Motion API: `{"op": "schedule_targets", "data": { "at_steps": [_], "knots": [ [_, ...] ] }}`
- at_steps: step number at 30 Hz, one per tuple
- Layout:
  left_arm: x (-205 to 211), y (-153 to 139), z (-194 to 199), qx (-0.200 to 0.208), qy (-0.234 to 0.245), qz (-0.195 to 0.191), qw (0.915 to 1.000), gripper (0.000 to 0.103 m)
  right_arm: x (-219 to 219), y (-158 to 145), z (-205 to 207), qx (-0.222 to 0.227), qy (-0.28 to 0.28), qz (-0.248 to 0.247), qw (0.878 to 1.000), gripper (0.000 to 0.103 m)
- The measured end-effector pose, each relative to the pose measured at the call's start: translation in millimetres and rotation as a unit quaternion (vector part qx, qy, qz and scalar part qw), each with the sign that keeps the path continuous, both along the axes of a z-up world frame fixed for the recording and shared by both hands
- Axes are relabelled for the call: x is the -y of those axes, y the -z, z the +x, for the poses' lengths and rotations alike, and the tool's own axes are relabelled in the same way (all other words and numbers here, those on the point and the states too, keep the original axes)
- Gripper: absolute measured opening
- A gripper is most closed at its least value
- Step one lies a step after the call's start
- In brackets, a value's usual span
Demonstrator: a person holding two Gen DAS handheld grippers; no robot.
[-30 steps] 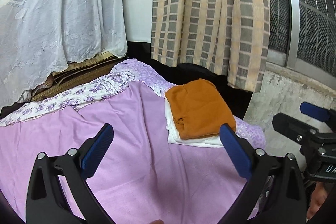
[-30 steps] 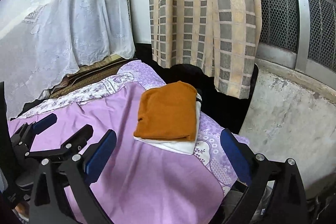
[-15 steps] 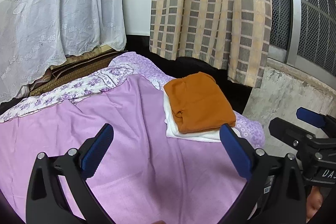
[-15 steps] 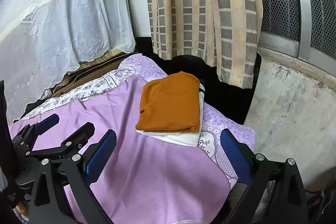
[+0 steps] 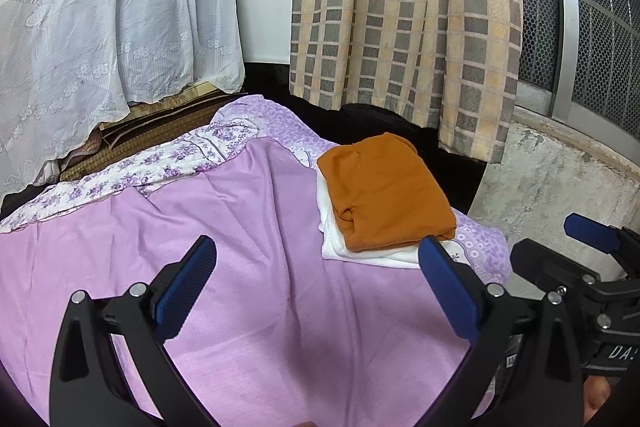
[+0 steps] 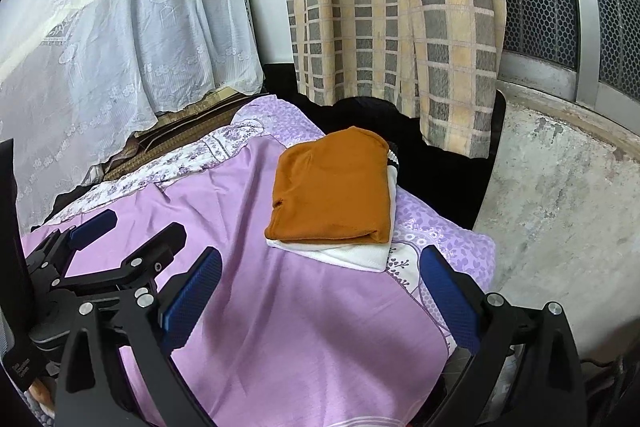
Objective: Fold small clothes
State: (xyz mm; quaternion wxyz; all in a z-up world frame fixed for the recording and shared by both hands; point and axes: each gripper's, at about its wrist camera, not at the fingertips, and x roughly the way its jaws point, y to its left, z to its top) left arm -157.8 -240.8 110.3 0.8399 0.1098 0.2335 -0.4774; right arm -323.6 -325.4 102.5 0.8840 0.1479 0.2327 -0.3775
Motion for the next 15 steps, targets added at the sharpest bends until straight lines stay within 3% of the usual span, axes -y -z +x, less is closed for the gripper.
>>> {"op": "schedule_targets", "data": {
  "at_steps": [15],
  "knots": [
    [-2.1, 0.3, 1.5, 0.0, 0.001, 0.0, 1.0, 0.098, 0.8, 0.3, 1.8, 0.001, -0.001, 0.001, 1.0, 0.099]
  ]
}}
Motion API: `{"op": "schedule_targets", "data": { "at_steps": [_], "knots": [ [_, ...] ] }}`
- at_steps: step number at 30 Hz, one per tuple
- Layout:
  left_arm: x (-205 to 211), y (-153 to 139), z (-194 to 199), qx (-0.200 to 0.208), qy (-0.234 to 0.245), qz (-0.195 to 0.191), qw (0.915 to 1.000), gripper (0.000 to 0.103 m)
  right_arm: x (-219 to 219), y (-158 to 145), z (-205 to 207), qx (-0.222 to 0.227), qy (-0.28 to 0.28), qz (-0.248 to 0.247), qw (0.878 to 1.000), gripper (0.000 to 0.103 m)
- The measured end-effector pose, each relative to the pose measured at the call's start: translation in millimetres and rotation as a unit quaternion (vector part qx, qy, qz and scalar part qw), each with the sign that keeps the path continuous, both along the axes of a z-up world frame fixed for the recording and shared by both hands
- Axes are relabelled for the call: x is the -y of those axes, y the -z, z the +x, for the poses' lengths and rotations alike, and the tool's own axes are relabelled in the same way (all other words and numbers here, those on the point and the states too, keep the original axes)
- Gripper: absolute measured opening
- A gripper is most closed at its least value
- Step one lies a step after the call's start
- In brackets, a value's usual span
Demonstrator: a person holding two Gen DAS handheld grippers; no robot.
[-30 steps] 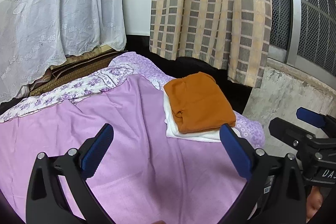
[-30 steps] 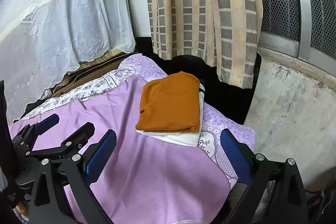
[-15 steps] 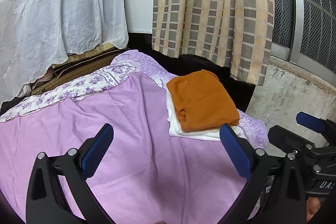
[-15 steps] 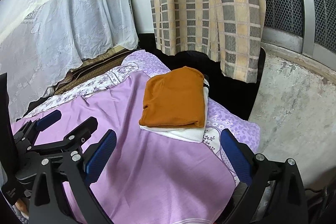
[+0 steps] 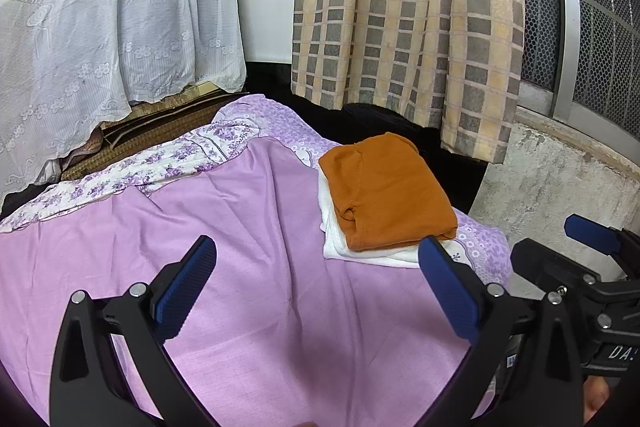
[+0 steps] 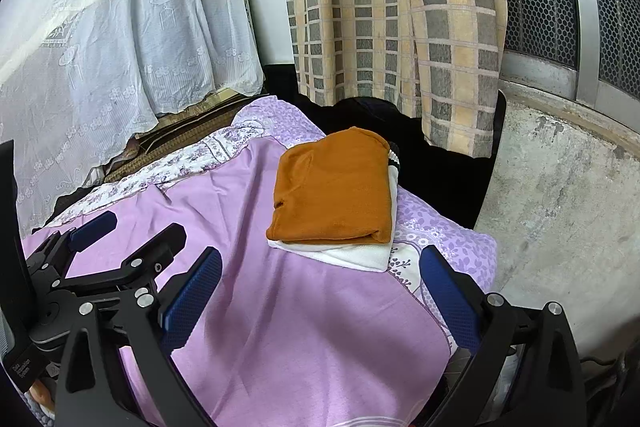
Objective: Fold small clothes
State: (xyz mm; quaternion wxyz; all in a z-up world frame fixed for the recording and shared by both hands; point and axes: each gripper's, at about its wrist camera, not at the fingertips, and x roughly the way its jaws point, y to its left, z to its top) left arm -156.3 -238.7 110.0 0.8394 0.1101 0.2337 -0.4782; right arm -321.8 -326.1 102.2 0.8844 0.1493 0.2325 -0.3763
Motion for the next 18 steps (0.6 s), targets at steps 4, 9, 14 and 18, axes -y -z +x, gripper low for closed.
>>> {"op": "schedule_targets", "data": {
  "at_steps": [4, 9, 14, 18],
  "knots": [
    [-0.4, 0.0, 0.0, 0.0, 0.001, 0.0, 1.0, 0.098, -0.4, 0.1, -0.1, 0.0, 0.0, 0.001, 1.0, 0.099],
    [-0.3, 0.0, -0.4, -0.001, 0.001, 0.0, 1.0, 0.098, -1.2, 0.4, 0.3, 0.001, 0.001, 0.002, 1.0, 0.099],
    [-0.7, 0.6, 1.5, 0.0, 0.003, -0.003, 1.0, 0.098, -2.5, 1.3, 0.5, 0.002, 0.001, 0.004, 1.0, 0.099],
    [-5.0, 0.5, 0.3, 0.027, -0.006, -0.013, 0.9995, 0.098, -3.9, 2.0, 0.6, 0.003, 0.001, 0.005, 1.0, 0.099]
  ]
}}
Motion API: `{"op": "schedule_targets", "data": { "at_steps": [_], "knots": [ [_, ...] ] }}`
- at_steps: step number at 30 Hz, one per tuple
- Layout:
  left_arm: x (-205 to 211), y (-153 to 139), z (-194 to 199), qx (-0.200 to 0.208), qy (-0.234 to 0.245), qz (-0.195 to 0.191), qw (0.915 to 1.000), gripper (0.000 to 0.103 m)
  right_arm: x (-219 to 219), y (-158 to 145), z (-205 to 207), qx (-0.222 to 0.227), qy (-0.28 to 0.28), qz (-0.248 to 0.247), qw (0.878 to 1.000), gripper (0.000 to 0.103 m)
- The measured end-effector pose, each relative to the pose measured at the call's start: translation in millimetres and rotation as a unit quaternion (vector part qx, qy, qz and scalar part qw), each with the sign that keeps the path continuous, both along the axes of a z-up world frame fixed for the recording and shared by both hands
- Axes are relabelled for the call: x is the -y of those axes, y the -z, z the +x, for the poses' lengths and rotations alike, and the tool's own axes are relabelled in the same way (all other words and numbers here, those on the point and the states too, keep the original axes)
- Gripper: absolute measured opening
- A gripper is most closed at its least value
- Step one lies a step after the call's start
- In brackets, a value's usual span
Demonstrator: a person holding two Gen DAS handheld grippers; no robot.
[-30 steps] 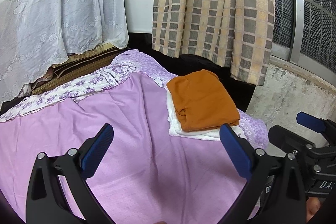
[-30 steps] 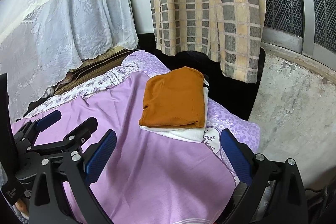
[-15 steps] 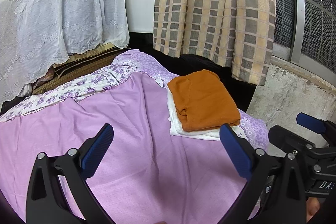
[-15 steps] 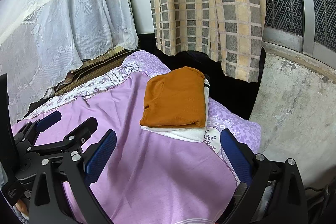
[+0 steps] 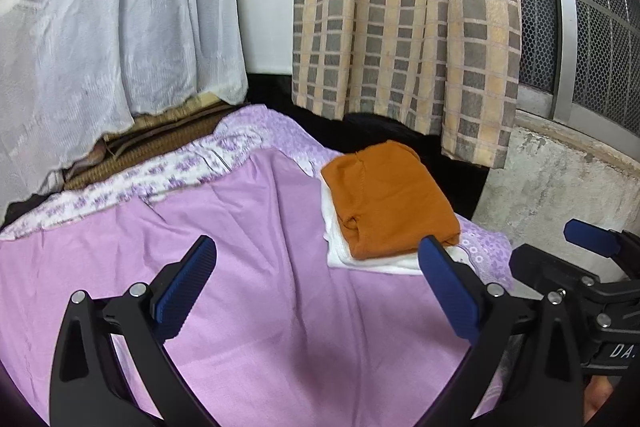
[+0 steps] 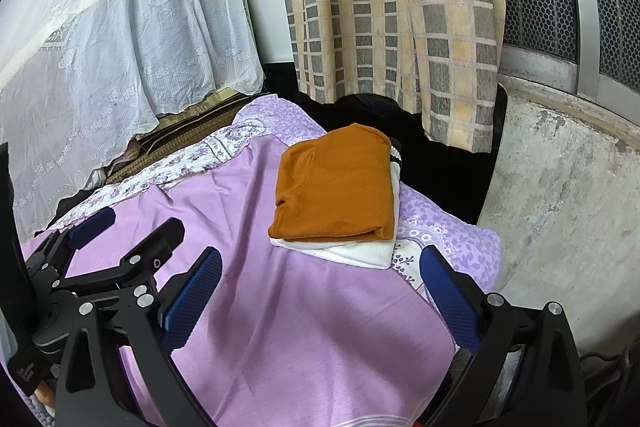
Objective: Fold small clothes
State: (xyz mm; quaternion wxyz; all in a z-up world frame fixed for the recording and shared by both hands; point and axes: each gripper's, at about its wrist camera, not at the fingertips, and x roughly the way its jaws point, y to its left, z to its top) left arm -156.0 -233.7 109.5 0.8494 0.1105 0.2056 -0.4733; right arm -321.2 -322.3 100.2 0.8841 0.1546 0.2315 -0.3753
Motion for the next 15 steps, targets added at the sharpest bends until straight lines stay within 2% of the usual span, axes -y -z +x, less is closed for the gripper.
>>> {"op": "schedule_targets", "data": {
  "at_steps": [8, 12, 15],
  "knots": [
    [1.1, -0.1, 0.5, -0.003, 0.001, 0.01, 0.9999, 0.098, -7.1, 1.5, -1.1, 0.001, 0.0, -0.001, 1.0, 0.099],
    [0.4, 0.8, 4.8, -0.029, 0.005, 0.009, 0.9995, 0.098, -7.3, 0.9, -1.5, 0.004, 0.0, 0.001, 1.0, 0.099],
    [-0.2, 0.2, 4.7, -0.025, 0.006, 0.009, 0.9996, 0.098, -6.7, 0.7, -2.2, 0.004, 0.001, 0.002, 1.0, 0.099]
  ]
}}
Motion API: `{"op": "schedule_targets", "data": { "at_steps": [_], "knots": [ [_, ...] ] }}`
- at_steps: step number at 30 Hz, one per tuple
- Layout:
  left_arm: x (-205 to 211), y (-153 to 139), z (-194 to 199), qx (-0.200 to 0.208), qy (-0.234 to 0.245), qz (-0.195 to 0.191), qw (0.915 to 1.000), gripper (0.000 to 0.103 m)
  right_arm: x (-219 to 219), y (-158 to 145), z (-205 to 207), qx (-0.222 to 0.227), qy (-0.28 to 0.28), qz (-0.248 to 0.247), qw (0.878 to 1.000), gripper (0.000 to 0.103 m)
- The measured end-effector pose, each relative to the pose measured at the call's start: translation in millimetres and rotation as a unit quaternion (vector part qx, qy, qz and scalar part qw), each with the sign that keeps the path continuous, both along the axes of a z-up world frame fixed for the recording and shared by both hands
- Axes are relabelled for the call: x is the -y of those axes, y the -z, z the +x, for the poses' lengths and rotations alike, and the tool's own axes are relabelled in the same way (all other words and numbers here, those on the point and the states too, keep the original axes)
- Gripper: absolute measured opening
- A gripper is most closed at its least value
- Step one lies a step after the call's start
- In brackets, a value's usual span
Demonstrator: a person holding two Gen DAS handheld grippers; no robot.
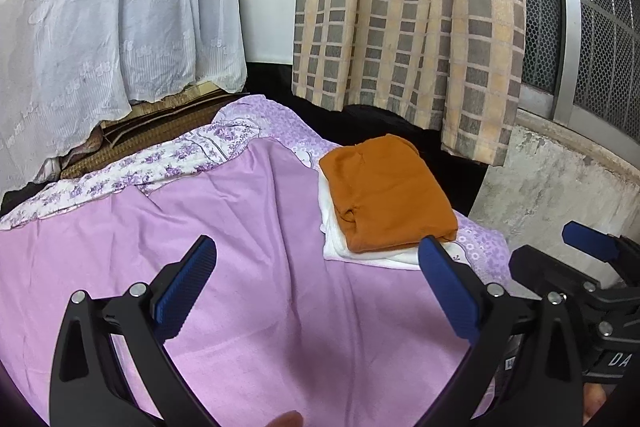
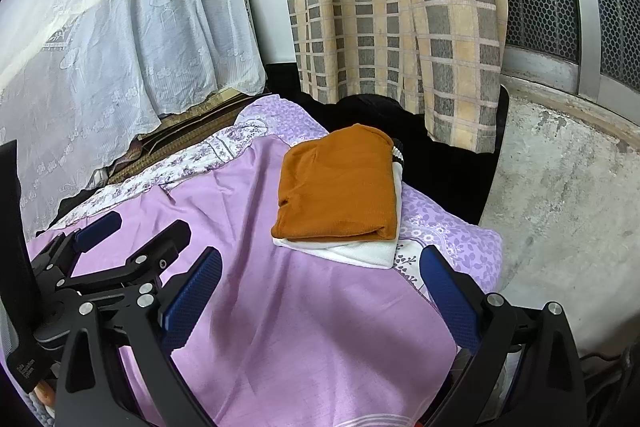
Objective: Fold small clothes
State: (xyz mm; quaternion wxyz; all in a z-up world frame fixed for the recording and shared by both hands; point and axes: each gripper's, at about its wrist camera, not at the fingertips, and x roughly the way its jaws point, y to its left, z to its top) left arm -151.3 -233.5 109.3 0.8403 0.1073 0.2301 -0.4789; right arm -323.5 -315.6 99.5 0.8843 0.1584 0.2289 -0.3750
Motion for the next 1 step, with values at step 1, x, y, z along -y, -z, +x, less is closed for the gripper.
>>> {"op": "schedule_targets", "data": {
  "at_steps": [1],
  "knots": [
    [-0.3, -0.4, 0.0, 0.002, -0.001, -0.001, 1.0, 0.098, 0.0, 0.0, -0.1, 0.0, 0.0, 0.0, 1.0, 0.099]
  ]
}}
